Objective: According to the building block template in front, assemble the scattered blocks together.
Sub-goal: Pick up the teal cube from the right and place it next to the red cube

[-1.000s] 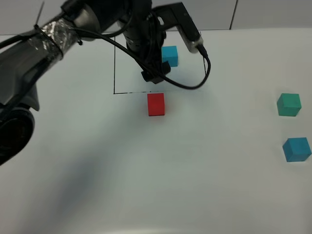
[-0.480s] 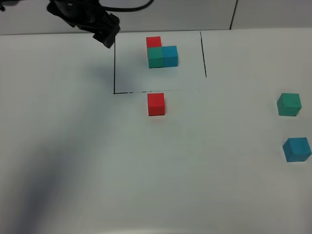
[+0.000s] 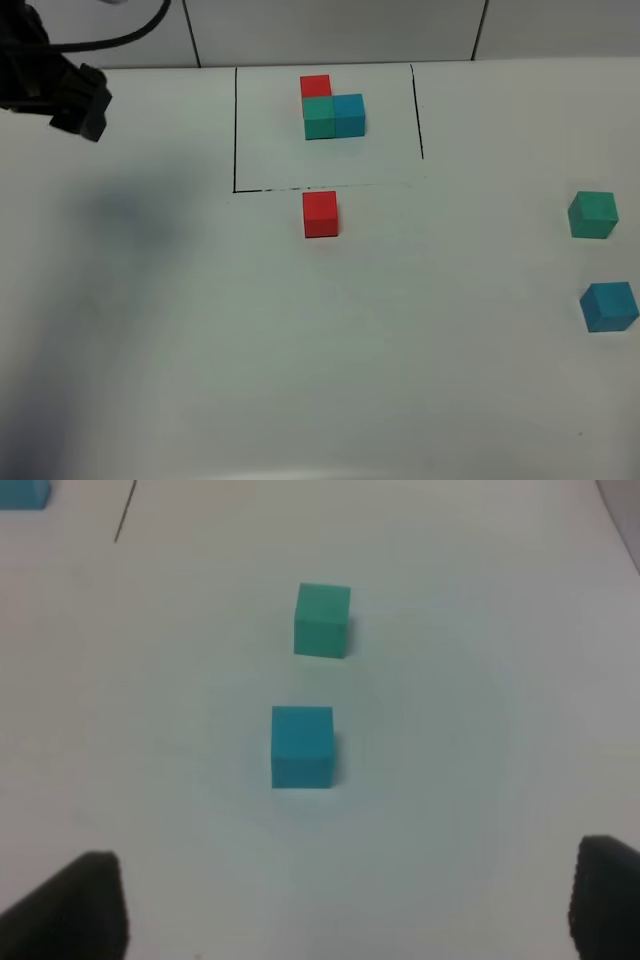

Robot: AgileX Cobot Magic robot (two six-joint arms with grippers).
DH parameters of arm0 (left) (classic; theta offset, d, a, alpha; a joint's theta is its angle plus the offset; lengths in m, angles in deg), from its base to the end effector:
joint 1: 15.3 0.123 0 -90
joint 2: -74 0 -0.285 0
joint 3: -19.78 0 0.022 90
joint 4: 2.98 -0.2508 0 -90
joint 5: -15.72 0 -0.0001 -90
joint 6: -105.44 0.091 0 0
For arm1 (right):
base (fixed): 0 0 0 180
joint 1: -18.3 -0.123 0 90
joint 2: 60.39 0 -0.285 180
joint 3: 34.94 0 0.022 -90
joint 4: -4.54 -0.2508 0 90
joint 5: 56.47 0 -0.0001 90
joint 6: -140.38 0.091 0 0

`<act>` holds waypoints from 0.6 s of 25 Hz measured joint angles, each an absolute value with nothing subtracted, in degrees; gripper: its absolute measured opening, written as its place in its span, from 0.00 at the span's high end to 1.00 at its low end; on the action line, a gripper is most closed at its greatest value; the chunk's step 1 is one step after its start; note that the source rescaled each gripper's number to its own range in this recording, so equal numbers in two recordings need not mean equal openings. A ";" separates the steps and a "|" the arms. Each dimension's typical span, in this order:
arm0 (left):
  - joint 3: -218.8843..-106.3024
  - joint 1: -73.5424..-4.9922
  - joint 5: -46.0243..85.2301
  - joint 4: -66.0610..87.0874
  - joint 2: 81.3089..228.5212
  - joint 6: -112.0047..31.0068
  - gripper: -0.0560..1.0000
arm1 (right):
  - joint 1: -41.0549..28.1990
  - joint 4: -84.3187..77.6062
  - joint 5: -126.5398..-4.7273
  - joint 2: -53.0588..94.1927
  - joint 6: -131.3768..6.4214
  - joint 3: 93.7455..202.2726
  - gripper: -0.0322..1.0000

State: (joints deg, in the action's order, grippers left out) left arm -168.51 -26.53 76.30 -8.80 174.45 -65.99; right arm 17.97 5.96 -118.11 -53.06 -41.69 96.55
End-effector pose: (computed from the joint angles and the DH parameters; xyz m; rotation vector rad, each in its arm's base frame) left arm 0.3397 -0.0593 0.3353 0.4949 2.6152 0.1189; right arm -0.0068 -0.0020 0.2763 -0.0414 2.0501 -0.0486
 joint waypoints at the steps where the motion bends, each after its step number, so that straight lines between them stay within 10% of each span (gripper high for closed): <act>1: -166.48 -26.53 75.86 -8.98 172.30 -66.50 0.06 | 17.97 5.96 -118.11 -53.06 -41.69 96.55 0.13; 15: -139.92 -26.53 74.34 -10.67 140.39 -76.92 0.07 | 17.97 5.96 -118.11 -53.06 -41.69 96.55 0.13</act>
